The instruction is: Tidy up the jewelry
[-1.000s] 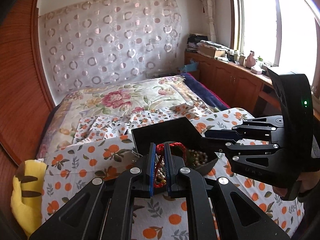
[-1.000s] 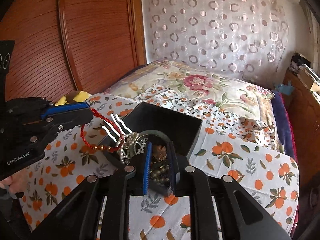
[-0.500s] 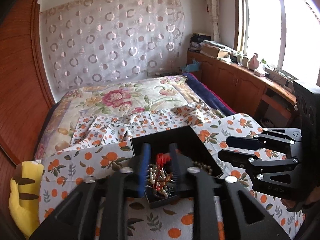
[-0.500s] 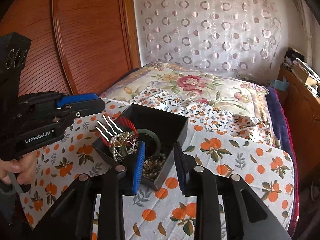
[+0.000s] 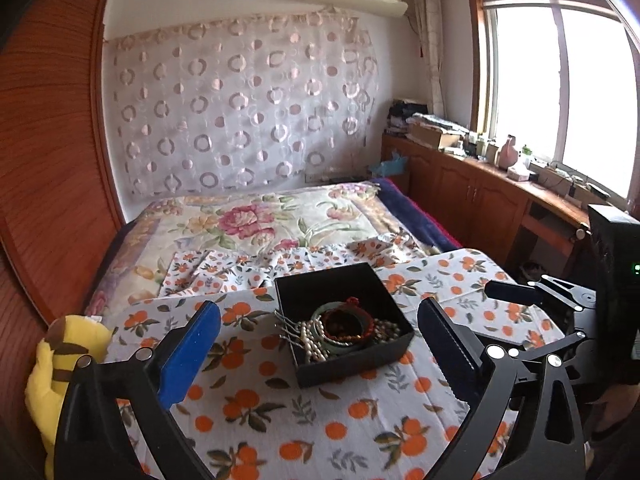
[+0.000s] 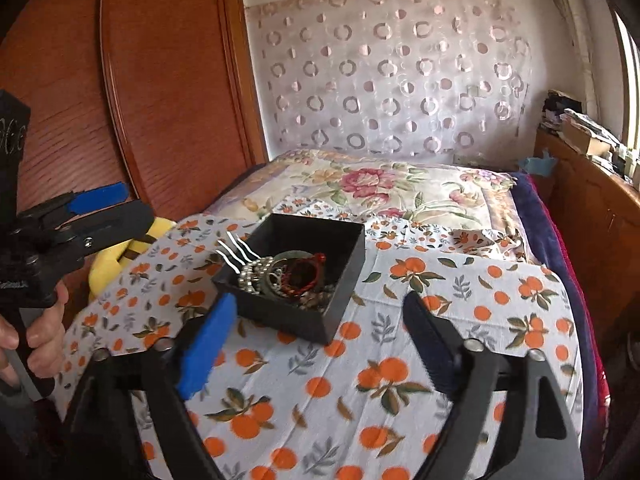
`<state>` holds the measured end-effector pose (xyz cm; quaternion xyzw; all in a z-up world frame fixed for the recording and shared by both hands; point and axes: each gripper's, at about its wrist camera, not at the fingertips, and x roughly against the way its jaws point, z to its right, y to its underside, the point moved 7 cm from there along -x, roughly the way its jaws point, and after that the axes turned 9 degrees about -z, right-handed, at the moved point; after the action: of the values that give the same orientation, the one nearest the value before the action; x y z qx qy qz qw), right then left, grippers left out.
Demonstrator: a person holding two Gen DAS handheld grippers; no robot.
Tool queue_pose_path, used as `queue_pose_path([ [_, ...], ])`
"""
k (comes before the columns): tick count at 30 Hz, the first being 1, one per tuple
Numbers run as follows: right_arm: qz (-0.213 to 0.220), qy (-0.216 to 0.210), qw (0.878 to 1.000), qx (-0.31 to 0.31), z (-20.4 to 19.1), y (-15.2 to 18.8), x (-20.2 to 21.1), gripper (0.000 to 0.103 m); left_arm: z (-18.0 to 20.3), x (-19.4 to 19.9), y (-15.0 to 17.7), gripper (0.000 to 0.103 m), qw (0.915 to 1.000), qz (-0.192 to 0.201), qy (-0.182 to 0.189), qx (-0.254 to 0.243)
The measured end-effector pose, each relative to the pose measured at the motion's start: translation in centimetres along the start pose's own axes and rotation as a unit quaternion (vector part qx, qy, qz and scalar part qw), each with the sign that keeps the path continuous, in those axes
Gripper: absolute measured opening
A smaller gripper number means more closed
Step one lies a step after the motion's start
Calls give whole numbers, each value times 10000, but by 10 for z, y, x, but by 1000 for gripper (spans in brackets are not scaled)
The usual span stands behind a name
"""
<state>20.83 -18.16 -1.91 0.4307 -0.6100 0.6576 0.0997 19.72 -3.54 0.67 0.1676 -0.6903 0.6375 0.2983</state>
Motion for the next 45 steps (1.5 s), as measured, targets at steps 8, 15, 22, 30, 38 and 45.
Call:
queue_pose_path([
  [8,512,179,9983,-198,-15,8,47,100,4,32,21,95,9992,31,-398,-31],
  [15,710,627,9948,-372,-25,27,73,100,-4,45,47,95,9985,-18,-514,187],
  [22,759,807,9929,-442,-28,41,79,100,-12,52,65,95,9976,14,-628,306],
  [30,774,821,9926,-449,-28,44,80,100,-13,50,71,95,9972,-8,-650,377],
  [38,802,887,9918,-448,-28,48,81,100,-14,48,73,95,9968,-24,-676,435],
  [45,797,883,9919,-442,-29,49,80,100,-14,48,73,95,9968,-20,-674,439],
])
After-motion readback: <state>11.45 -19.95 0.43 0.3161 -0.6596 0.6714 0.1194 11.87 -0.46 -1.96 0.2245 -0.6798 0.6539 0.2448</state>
